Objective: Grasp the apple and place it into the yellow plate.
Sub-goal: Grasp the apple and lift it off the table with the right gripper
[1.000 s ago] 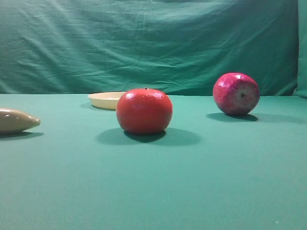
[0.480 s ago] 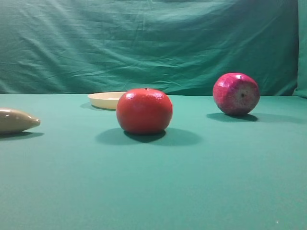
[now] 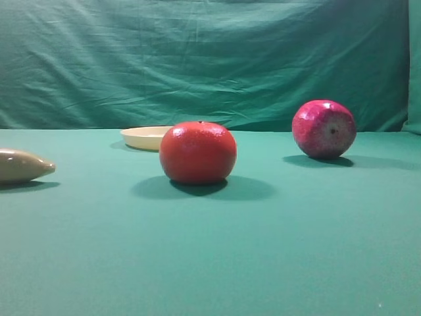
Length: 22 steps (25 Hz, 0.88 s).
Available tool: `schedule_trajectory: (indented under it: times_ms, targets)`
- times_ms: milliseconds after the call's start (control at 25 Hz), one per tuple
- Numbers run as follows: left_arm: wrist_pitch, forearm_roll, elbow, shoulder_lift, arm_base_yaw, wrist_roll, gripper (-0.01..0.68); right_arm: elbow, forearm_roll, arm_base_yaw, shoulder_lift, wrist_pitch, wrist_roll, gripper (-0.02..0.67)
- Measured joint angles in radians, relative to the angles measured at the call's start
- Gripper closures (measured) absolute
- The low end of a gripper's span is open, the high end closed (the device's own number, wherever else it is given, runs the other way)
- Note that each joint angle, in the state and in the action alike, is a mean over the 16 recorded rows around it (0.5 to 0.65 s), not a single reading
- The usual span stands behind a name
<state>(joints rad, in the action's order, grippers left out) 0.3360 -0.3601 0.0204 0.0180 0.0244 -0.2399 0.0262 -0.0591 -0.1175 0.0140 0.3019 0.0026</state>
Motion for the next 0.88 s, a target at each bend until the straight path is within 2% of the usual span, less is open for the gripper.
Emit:
schedule_trajectory:
  times_ms: [440,880]
  targets:
    - [0.000,0.000,0.000,0.000,0.000,0.000,0.516,-0.121,-0.118,0.000,-0.074,-0.070,-0.044,0.649]
    - [0.000,0.000,0.000,0.000,0.000,0.000,0.516,-0.430,-0.129,0.000,-0.466,0.087,-0.208,0.649]
